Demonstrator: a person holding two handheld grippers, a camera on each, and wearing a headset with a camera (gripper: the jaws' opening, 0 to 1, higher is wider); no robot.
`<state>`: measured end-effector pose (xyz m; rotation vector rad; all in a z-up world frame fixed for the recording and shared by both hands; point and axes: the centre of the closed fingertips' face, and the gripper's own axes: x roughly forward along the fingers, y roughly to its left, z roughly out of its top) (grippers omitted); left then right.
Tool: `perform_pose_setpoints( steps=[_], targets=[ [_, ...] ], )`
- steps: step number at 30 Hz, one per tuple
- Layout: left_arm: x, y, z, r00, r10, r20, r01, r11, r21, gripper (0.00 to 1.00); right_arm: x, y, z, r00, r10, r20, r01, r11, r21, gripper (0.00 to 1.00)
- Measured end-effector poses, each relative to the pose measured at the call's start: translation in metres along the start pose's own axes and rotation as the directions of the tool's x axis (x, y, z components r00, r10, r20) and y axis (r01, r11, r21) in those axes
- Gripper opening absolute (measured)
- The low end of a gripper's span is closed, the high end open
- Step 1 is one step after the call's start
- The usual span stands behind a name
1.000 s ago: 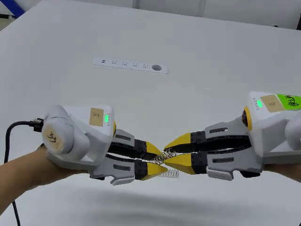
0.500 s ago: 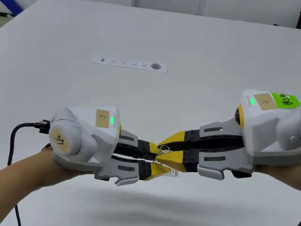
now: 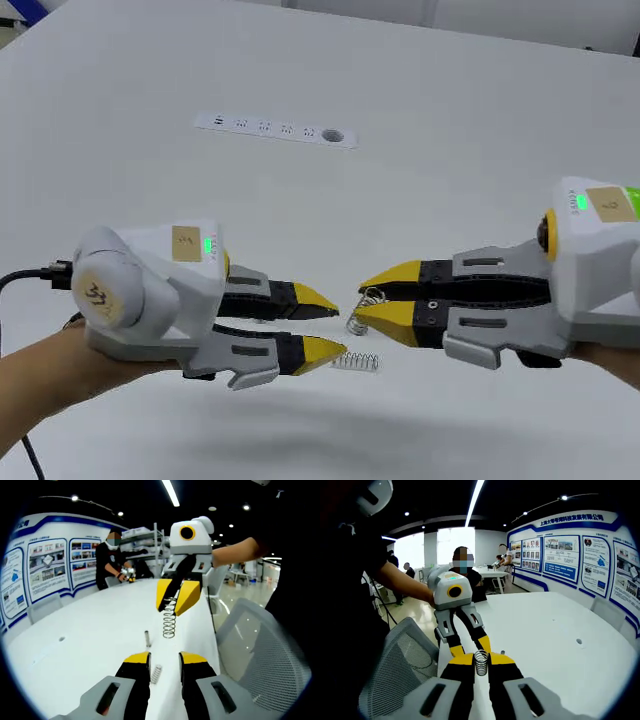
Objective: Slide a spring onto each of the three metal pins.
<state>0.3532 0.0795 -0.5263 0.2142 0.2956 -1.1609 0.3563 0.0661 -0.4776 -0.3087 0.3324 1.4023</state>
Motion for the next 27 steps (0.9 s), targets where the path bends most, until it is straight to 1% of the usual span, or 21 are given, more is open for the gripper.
perform_pose_setpoints(
  steps=[2,4,6,8,9,11,14,15,16,19,21,22,24,27],
  targets=[
    [-0.003,0.001,-0.003,1.0,0.009,0.002,-0.009,1.0,-0.007,0.23,-0.007,-0.007,-0.005,0.9995,-0.03,-0.008,0.03,1.0,0.003,0.1],
    [-0.006,0.001,-0.006,0.9999,0.016,0.002,-0.016,1.0,-0.015,0.24,-0.014,-0.014,-0.008,0.9986,-0.052,-0.011,0.052,0.999,0.013,0.1],
    [-0.01,0.002,-0.008,0.9997,0.026,0.002,-0.026,0.999,-0.021,0.27,-0.022,-0.022,-0.014,0.9962,-0.084,-0.026,0.084,0.996,0.01,0.1],
    [-0.015,0.004,-0.01,0.999,0.044,0.005,-0.044,0.999,-0.031,0.3,-0.03,-0.032,-0.022,0.9926,-0.113,-0.044,0.114,0.993,0.01,0.1],
    [-0.017,0.007,-0.011,0.9984,0.057,0.006,-0.057,0.998,-0.037,0.33,-0.033,-0.036,-0.025,0.9909,-0.125,-0.051,0.126,0.992,0.013,0.1],
    [-0.022,0.013,-0.012,0.996,0.089,0.012,-0.088,0.995,-0.046,0.37,-0.04,-0.045,-0.032,0.9866,-0.149,-0.066,0.15,0.988,0.02,0.1],
    [-0.03,0.019,-0.013,0.9927,0.119,0.017,-0.118,0.991,-0.057,0.39,-0.048,-0.058,-0.042,0.979,-0.185,-0.086,0.187,0.982,0.022,0.11],
    [-0.034,0.022,-0.013,0.991,0.132,0.019,-0.131,0.989,-0.063,0.4,-0.05,-0.063,-0.045,0.9741,-0.206,-0.092,0.209,0.978,0.017,0.11],
    [-0.036,0.024,-0.014,0.9898,0.141,0.02,-0.14,0.988,-0.069,0.42,-0.052,-0.067,-0.048,0.9711,-0.218,-0.096,0.221,0.975,0.013,0.11],
    [-0.041,0.031,-0.017,0.9848,0.173,0.014,-0.171,0.982,-0.083,0.51,-0.055,-0.078,-0.056,0.9615,-0.256,-0.101,0.26,0.965,0.027,0.11],
    [-0.043,0.034,-0.018,0.9823,0.187,0.012,-0.185,0.978,-0.092,0.55,-0.057,-0.085,-0.061,0.9543,-0.281,-0.102,0.285,0.958,0.036,0.11],
    [-0.045,0.035,-0.018,0.9809,0.194,0.017,-0.191,0.977,-0.096,0.56,-0.058,-0.089,-0.063,0.9506,-0.293,-0.103,0.299,0.953,0.044,0.11],
    [-0.046,0.037,-0.017,0.9783,0.206,0.023,-0.203,0.974,-0.1,0.6,-0.058,-0.094,-0.067,0.9455,-0.309,-0.103,0.315,0.948,0.052,0.11],
    [-0.047,0.041,-0.019,0.9746,0.223,0.016,-0.22,0.969,-0.109,0.67,-0.056,-0.104,-0.076,0.9375,-0.33,-0.11,0.338,0.939,0.059,0.11]
  ],
)
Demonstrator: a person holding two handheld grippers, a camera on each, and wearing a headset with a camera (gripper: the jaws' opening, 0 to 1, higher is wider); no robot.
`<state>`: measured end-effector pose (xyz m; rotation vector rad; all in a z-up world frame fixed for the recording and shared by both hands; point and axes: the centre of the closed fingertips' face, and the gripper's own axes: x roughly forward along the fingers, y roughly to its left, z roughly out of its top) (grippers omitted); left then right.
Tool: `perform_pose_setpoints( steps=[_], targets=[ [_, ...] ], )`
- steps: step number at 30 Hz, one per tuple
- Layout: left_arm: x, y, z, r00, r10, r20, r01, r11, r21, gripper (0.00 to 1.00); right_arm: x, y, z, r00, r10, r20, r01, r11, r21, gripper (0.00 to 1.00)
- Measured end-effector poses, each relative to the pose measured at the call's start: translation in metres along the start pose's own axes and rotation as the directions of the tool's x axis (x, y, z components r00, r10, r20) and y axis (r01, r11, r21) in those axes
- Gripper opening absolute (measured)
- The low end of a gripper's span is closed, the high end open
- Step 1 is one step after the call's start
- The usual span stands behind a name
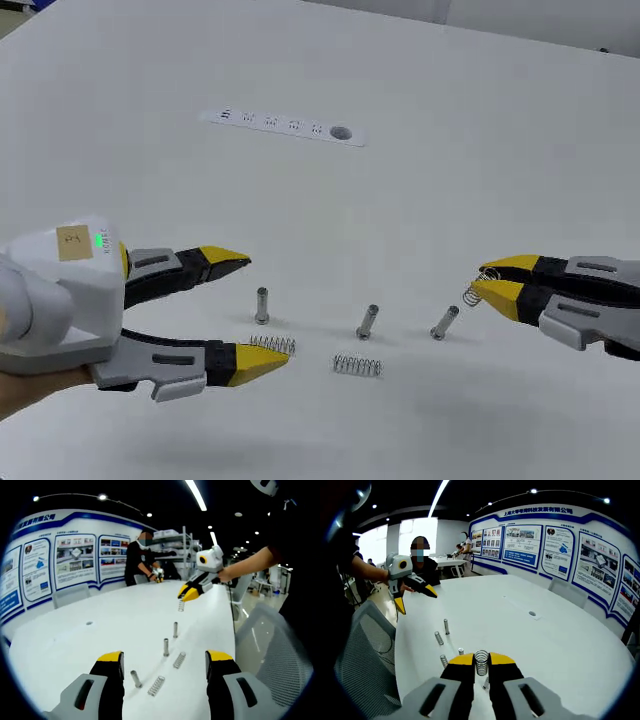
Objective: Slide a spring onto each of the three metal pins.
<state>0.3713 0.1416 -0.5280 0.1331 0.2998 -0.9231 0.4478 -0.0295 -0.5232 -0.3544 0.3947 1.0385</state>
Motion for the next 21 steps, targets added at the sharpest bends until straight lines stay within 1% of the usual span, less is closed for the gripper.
perform_pose_setpoints(
  steps=[3,7,10,12,17,21],
  targets=[
    [0.001,0.0,-0.002,1.0,0.004,-0.008,-0.004,1.0,-0.02,0.75,0.008,-0.006,-0.011,0.9998,-0.015,-0.009,0.016,1.0,0.024,0.11],
    [0.002,-0.001,-0.005,0.9998,0.0,-0.022,-0.001,1.0,-0.021,0.78,0.016,-0.011,-0.022,0.9995,-0.03,-0.011,0.031,0.997,0.07,0.11],
    [0.002,0.0,-0.007,0.9996,0.005,-0.029,-0.005,1.0,-0.03,0.81,0.02,-0.012,-0.029,0.999,-0.039,-0.023,0.041,0.996,0.079,0.11],
    [0.002,0.002,-0.008,0.9995,0.012,-0.03,-0.013,0.999,-0.035,0.83,0.021,-0.012,-0.032,0.9991,-0.036,-0.022,0.037,0.995,0.089,0.11],
    [-0.002,0.006,-0.006,0.9993,0.033,-0.02,-0.034,0.999,-0.042,0.83,0.024,-0.013,-0.037,0.9991,-0.037,-0.021,0.038,0.995,0.095,0.11],
    [-0.006,0.009,-0.007,0.9987,0.046,-0.022,-0.047,0.998,-0.048,0.83,0.026,-0.014,-0.04,0.999,-0.039,-0.021,0.041,0.994,0.105,0.11]
  ],
)
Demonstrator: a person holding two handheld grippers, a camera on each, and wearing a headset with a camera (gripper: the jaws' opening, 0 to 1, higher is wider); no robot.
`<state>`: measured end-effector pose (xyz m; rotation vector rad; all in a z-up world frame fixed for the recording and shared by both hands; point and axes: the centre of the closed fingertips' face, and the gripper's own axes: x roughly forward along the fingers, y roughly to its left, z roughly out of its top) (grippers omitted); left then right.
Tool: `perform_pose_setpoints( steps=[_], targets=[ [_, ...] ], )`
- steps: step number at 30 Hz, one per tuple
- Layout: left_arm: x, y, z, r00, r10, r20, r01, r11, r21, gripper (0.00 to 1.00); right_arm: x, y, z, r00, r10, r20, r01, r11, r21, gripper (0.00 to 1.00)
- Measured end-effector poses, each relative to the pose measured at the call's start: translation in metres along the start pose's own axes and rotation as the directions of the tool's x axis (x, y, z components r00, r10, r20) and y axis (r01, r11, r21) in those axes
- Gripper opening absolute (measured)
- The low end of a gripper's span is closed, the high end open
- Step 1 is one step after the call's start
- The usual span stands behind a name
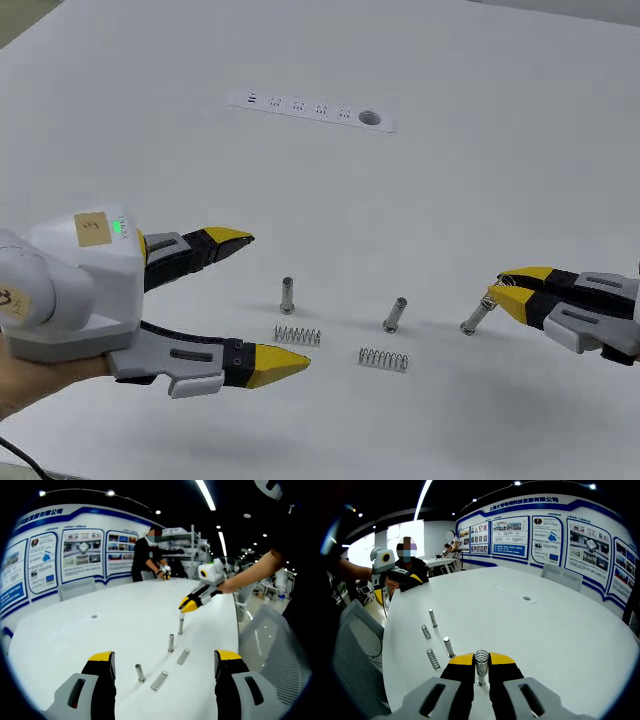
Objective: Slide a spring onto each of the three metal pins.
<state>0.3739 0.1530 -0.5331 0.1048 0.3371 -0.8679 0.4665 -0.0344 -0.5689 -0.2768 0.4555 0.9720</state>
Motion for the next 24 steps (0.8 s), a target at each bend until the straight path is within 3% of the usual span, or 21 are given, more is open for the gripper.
perform_pose_setpoints(
  steps=[9,24],
  targets=[
    [-0.002,0.001,0.001,0.9999,0.011,0.013,-0.011,1.0,-0.018,0.85,0.007,0.002,-0.014,0.9998,-0.007,-0.018,0.007,1.0,-0.003,0.11],
    [-0.002,0.005,0.006,0.9988,0.031,0.037,-0.03,0.999,-0.044,0.89,0.024,-0.001,-0.041,0.9971,-0.061,-0.046,0.061,0.998,-0.001,0.11]
  ],
)
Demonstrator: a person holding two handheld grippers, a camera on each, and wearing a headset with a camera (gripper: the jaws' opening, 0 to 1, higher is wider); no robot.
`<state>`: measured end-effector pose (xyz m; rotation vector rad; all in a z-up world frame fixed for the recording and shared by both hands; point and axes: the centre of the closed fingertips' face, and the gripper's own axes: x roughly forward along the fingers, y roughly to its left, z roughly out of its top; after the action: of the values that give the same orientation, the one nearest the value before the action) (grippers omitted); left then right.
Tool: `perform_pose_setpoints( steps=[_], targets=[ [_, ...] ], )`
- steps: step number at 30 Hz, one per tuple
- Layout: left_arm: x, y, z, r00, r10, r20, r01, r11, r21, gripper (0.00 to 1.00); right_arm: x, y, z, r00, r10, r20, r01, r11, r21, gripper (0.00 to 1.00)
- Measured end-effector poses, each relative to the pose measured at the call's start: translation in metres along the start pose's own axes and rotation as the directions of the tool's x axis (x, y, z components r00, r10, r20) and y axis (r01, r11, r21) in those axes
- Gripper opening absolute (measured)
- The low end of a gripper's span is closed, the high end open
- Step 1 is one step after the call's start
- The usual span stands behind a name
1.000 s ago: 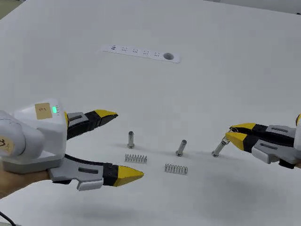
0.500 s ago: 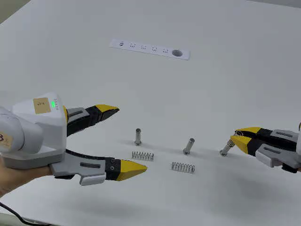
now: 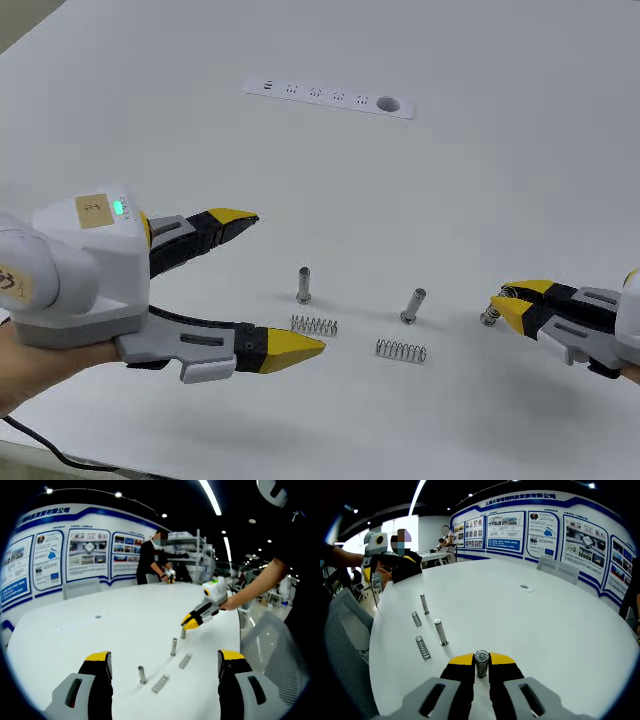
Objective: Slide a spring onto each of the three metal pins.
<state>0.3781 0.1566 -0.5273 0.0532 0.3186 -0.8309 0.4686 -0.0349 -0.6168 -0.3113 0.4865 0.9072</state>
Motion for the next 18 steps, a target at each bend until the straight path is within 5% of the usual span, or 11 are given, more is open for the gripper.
perform_pose_setpoints(
  steps=[18],
  targets=[
    [-0.0011,-0.0041,-0.0051,0.9998,0.003,-0.018,-0.003,1.0,-0.005,0.97,0.0018,0.0017,-0.006,0.9999,-0.008,-0.015,0.008,1.0,-0.019,0.12]
  ],
)
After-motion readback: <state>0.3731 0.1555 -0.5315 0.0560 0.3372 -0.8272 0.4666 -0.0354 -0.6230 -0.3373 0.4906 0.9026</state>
